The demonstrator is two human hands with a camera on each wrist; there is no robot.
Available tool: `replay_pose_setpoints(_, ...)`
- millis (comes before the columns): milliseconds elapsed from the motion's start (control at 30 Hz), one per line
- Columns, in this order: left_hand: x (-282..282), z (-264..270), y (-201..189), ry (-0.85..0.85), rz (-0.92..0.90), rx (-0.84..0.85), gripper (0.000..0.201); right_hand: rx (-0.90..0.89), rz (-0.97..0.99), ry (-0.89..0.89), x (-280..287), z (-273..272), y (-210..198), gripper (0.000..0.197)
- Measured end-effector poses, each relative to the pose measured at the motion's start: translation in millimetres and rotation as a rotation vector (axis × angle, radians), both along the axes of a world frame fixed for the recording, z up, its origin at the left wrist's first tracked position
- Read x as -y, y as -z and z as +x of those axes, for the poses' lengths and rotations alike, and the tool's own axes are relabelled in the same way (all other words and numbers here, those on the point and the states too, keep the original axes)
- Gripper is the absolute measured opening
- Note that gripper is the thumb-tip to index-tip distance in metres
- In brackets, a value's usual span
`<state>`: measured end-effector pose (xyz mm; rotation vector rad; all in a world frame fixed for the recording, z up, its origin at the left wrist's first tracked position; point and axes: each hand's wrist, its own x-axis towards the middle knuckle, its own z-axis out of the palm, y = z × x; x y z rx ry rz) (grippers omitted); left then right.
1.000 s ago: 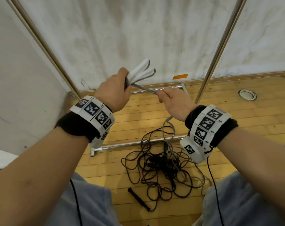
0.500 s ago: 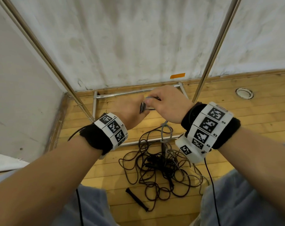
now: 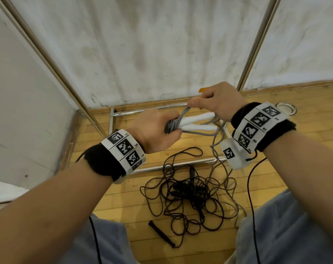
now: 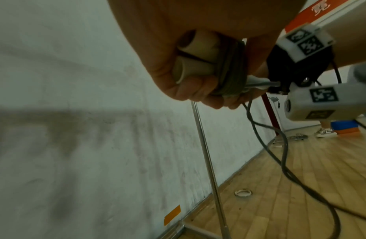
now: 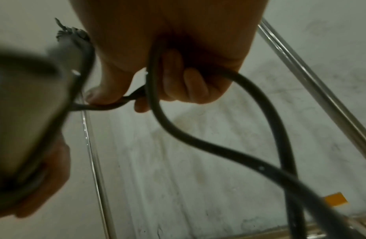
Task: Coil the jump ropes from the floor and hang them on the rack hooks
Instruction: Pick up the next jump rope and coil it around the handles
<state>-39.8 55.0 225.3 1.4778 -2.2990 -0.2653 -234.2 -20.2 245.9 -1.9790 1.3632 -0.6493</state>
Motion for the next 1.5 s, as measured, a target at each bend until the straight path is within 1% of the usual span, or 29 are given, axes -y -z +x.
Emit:
replay_pose_setpoints(33, -2, -2, -4, -0.008, 0.009, -0.041, 0.013, -0.002, 0.036, -0.019, -1, 1, 0, 0.067)
replay_pose_setpoints(67, -4, -4, -6, -0.019, 0.017, -0.090, 0.014, 0.022, 0.080, -0.058, 1, 3, 1, 0.066)
replay_pose_setpoints(100, -5, -5, -9, -0.040, 0.020, -0.147, 0.019, 0.120, 0.179, -0.082, 3, 4, 3, 0.053)
replay_pose_setpoints(133, -5, -6, -11, -0.065, 0.022, -0.208, 0.024, 0.269, 0.351, -0.097, 4, 6, 5, 0.034)
replay_pose_setpoints(167, -5, -7, -14, -0.090, 0.024, -0.271, 0.024, 0.393, 0.462, -0.094, 2, 10, 7, 0.023)
replay_pose_setpoints(200, -5, -8, -17, -0.113, 0.019, -0.332, 0.023, 0.396, 0.481, -0.094, -3, 16, 10, 0.018)
replay_pose_setpoints(233, -4, -9, -20, -0.140, 0.015, -0.388, 0.023, 0.333, 0.446, -0.011, -6, 20, 13, 0.019)
replay_pose_setpoints(267, -3, -10, -22, -0.173, 0.014, -0.439, 0.026, 0.277, 0.301, 0.001, -8, 23, 22, 0.022)
replay_pose_setpoints(367, 2, -12, -26, -0.281, 0.005, -0.578, 0.036, 0.266, 0.166, -0.098, -26, 38, 25, 0.052)
replay_pose_setpoints(433, 7, -9, -27, -0.336, -0.028, -0.610, 0.028, 0.237, 0.135, -0.127, -32, 46, 27, 0.063)
replay_pose_setpoints(533, 10, -6, -28, -0.391, -0.020, -0.668, 0.020, 0.235, 0.137, -0.179, -41, 51, 24, 0.063)
replay_pose_setpoints(600, 12, -7, -28, -0.389, 0.022, -0.751, 0.017, 0.210, 0.123, -0.181, -43, 51, 23, 0.062)
replay_pose_setpoints(700, 14, -9, -29, -0.378, 0.037, -0.801, 0.016, 0.190, 0.092, -0.196, -45, 51, 24, 0.060)
replay_pose_setpoints(733, 15, -10, -29, -0.360, 0.032, -0.800, 0.016, 0.242, 0.123, -0.203, -44, 51, 25, 0.060)
replay_pose_setpoints(800, 15, -12, -31, -0.327, 0.015, -0.809, 0.016, 0.438, 0.314, -0.216, -46, 53, 23, 0.055)
replay_pose_setpoints(867, 17, -11, -35, -0.338, -0.022, -0.848, 0.011, 0.669, 0.507, -0.221, -48, 54, 21, 0.046)
replay_pose_setpoints(900, 18, -10, -37, -0.357, -0.041, -0.863, 0.012, 0.715, 0.537, -0.205, -49, 54, 20, 0.040)
replay_pose_setpoints(933, 19, -8, -38, -0.379, -0.053, -0.869, 0.013, 0.705, 0.518, -0.173, -48, 53, 21, 0.035)
replay_pose_setpoints(967, 20, -5, -39, -0.402, -0.058, -0.864, 0.014, 0.633, 0.447, -0.133, -47, 53, 22, 0.029)
replay_pose_setpoints(1033, 21, -2, -38, -0.440, -0.063, -0.836, 0.013, 0.401, 0.222, -0.067, -45, 51, 25, 0.019)
replay_pose_setpoints(1133, 20, -2, -38, -0.456, -0.068, -0.819, 0.013, 0.131, -0.039, -0.045, -45, 49, 34, 0.019)
replay_pose_setpoints(1200, 19, 0, -40, -0.444, -0.038, -0.877, 0.014, 0.012, -0.066, -0.046, -44, 50, 38, 0.023)
replay_pose_setpoints(1267, 19, 2, -42, -0.407, 0.057, -0.979, 0.017, -0.082, 0.025, -0.042, -40, 51, 39, 0.032)
replay_pose_setpoints(1300, 18, 3, -42, -0.385, 0.101, -1.017, 0.018, -0.065, 0.113, -0.038, -38, 52, 37, 0.032)
replay_pose_setpoints(1333, 17, 3, -42, -0.369, 0.122, -1.036, 0.018, 0.019, 0.221, -0.037, -37, 53, 35, 0.031)
replay_pose_setpoints(1367, 17, 3, -42, -0.364, 0.118, -1.044, 0.018, 0.157, 0.347, -0.044, -36, 55, 34, 0.031)
replay_pose_setpoints(1433, 19, 7, -42, -0.402, 0.048, -1.035, 0.018, 0.522, 0.562, -0.070, -39, 57, 31, 0.029)
replay_pose_setpoints(1467, 21, 10, -41, -0.443, -0.007, -0.999, 0.017, 0.644, 0.595, -0.059, -40, 57, 31, 0.027)
replay_pose_setpoints(1500, 24, 15, -39, -0.488, -0.062, -0.924, 0.017, 0.670, 0.567, -0.039, -40, 56, 31, 0.024)
